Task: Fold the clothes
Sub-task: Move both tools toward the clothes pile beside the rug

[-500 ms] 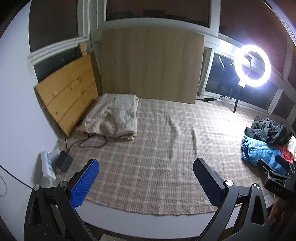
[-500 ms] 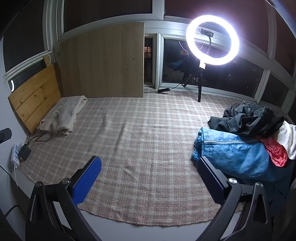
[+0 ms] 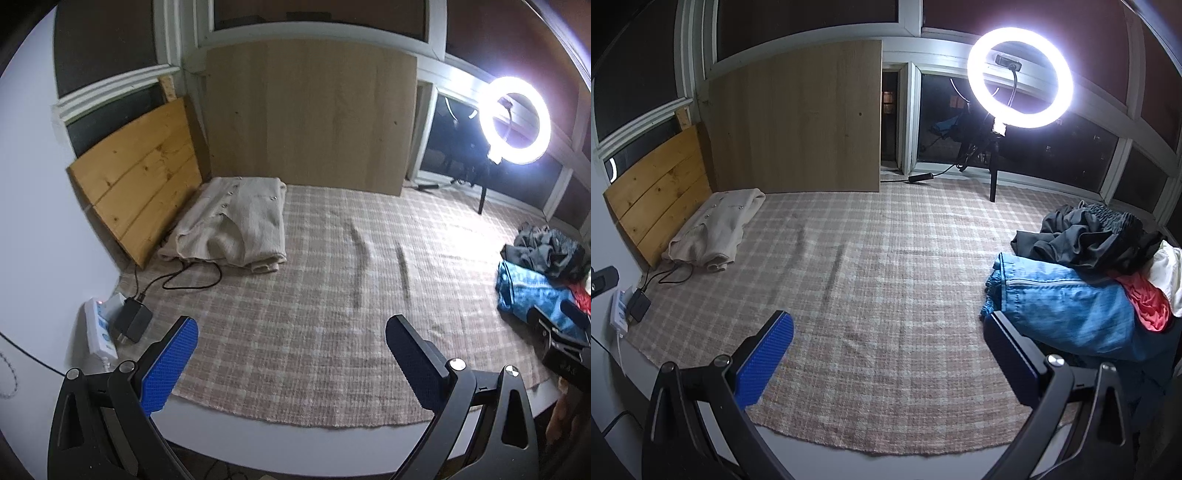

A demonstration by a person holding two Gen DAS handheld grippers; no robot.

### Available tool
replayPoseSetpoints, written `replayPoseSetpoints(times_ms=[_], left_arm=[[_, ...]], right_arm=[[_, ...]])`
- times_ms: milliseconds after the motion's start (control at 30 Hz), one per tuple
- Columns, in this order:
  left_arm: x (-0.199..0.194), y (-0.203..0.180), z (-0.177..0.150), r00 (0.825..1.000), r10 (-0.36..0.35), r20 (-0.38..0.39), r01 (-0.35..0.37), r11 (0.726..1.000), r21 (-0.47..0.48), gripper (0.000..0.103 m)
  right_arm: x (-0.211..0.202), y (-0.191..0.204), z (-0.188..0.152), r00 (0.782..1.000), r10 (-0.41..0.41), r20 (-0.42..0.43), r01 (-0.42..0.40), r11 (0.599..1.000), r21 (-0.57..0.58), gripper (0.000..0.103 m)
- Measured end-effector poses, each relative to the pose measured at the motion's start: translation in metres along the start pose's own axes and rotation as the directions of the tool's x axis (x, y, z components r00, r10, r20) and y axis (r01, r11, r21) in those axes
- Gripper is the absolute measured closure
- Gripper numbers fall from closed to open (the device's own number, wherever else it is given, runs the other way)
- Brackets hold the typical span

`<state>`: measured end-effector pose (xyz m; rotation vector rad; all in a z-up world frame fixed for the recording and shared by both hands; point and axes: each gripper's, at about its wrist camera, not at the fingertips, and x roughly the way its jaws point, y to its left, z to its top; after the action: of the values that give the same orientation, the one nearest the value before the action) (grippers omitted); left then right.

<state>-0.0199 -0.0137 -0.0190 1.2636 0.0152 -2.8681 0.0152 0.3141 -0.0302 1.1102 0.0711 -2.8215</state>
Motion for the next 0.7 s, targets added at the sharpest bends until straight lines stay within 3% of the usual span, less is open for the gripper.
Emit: replayPoseSetpoints(times_ms=[167,367,533,700], left_arm=[[0.015,-0.001,-0.002,1.000,-0.005,-0.016,0.005,1.000,0.025,0.001],[0.029,-0.006,0.006,0.995,-0.094,-0.023,0.095,0.994,0.044,0.001],[0.038,-0.025,0.022,0.988,-0.152,-0.027,0.154,0.983,0.102,0.001],[0.048,-0.053,0.035,0.974,-0.223,-0.034,0.226,0.961,0.158,0.001]], right_arm=[[0.001,-0.001,-0.005,0.999,-0.007,0.039,0.007,1.000,0.015,0.000],[-0.006,-0.013,-0.007,0.998,-0.046,0.046,0.043,0.998,0.053,0.000],[-0.012,-0.039,-0.012,0.990,-0.142,0.007,0.140,0.983,0.116,0.000],[-0.026,-0.085,-0.027,0.968,-0.248,-0.034,0.250,0.947,0.204,0.000]])
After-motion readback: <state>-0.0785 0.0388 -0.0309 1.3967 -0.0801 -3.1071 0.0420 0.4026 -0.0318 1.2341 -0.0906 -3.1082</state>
